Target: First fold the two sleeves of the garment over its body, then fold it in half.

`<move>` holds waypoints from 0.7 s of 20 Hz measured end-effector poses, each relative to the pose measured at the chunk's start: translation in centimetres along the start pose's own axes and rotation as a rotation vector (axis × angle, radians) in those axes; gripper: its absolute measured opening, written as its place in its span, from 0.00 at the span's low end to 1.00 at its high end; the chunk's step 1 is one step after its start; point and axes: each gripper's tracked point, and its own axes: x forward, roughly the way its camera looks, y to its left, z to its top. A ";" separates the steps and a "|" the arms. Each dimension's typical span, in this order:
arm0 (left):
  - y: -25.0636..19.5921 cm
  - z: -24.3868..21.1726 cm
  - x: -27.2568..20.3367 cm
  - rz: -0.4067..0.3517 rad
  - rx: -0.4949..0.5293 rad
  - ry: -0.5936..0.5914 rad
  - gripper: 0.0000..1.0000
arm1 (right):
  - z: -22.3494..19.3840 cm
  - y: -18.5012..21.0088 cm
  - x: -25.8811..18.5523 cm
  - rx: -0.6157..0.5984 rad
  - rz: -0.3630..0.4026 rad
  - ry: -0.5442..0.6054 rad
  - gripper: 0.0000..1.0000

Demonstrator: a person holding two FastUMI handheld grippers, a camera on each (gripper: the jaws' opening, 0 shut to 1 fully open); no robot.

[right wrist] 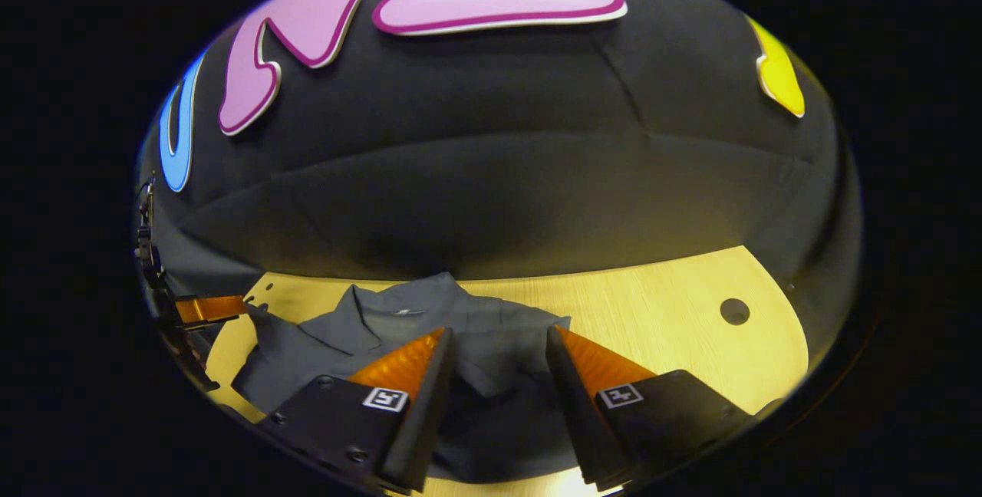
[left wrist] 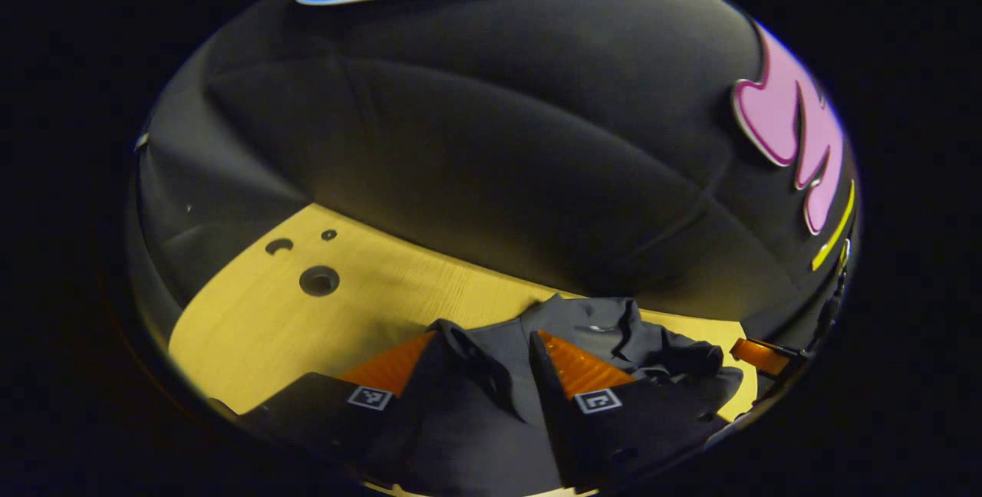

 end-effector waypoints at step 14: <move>-5.6 7.8 -26.3 -0.049 0.250 -0.387 0.96 | 3.8 2.7 -20.3 -0.012 -0.044 -0.180 0.98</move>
